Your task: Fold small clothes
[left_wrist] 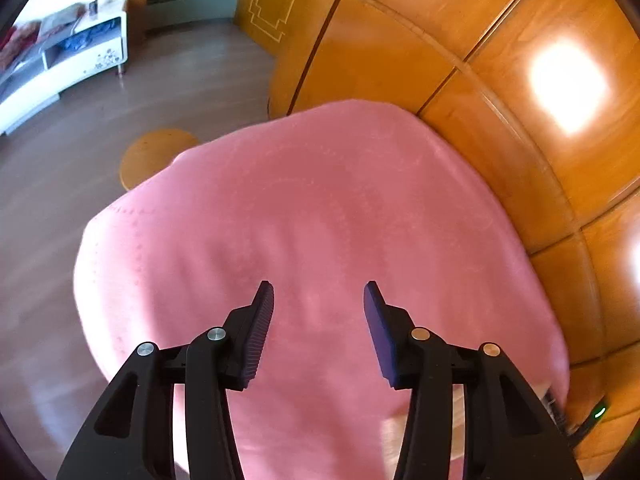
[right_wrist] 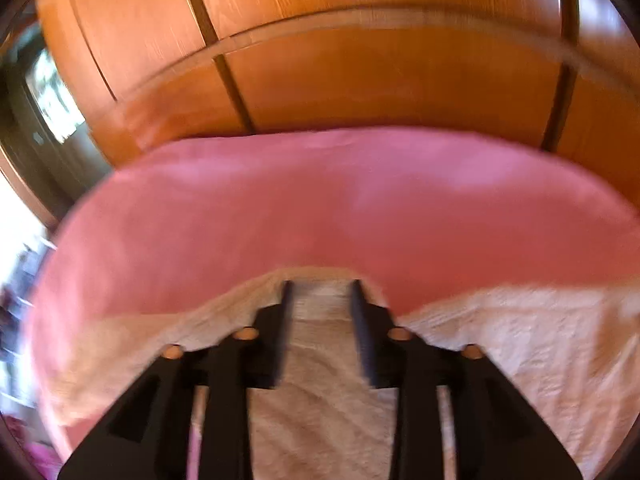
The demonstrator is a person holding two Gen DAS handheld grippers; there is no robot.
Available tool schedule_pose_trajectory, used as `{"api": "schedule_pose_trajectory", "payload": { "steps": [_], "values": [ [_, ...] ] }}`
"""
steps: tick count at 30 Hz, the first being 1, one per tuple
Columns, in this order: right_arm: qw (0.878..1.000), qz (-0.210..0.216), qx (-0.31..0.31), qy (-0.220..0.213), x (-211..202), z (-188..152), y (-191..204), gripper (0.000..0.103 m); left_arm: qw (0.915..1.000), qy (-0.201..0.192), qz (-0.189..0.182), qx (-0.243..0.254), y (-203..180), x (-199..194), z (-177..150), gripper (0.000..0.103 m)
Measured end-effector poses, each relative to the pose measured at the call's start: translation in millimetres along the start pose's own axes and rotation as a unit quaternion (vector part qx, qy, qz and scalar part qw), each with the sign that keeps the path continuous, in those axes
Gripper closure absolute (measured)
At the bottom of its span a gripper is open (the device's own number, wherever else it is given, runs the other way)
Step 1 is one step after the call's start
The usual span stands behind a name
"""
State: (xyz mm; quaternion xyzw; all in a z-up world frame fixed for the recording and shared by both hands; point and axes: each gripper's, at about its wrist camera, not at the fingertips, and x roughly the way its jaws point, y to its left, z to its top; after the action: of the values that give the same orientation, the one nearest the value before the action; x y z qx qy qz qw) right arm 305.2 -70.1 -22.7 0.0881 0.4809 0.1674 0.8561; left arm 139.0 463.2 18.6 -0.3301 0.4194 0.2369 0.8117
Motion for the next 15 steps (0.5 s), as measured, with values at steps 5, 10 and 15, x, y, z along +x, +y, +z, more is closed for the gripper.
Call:
{"api": "schedule_pose_trajectory", "payload": {
  "steps": [5,10,15],
  "values": [
    [0.998,-0.003,-0.061,-0.004,-13.4,-19.5,13.0,0.055,0.9707,-0.072,0.003,0.229,-34.8,-21.4,-80.2,0.058],
    [0.997,0.004,-0.071,-0.006,-30.7,-35.8,11.1,0.051,0.9091,-0.075,-0.043,0.407,-84.4,-26.5,-171.2,0.055],
    [0.997,0.029,-0.077,0.003,-51.9,-43.6,7.1,0.051,0.8661,-0.055,-0.028,0.496,-116.3,2.5,-214.0,0.055]
  ]
}}
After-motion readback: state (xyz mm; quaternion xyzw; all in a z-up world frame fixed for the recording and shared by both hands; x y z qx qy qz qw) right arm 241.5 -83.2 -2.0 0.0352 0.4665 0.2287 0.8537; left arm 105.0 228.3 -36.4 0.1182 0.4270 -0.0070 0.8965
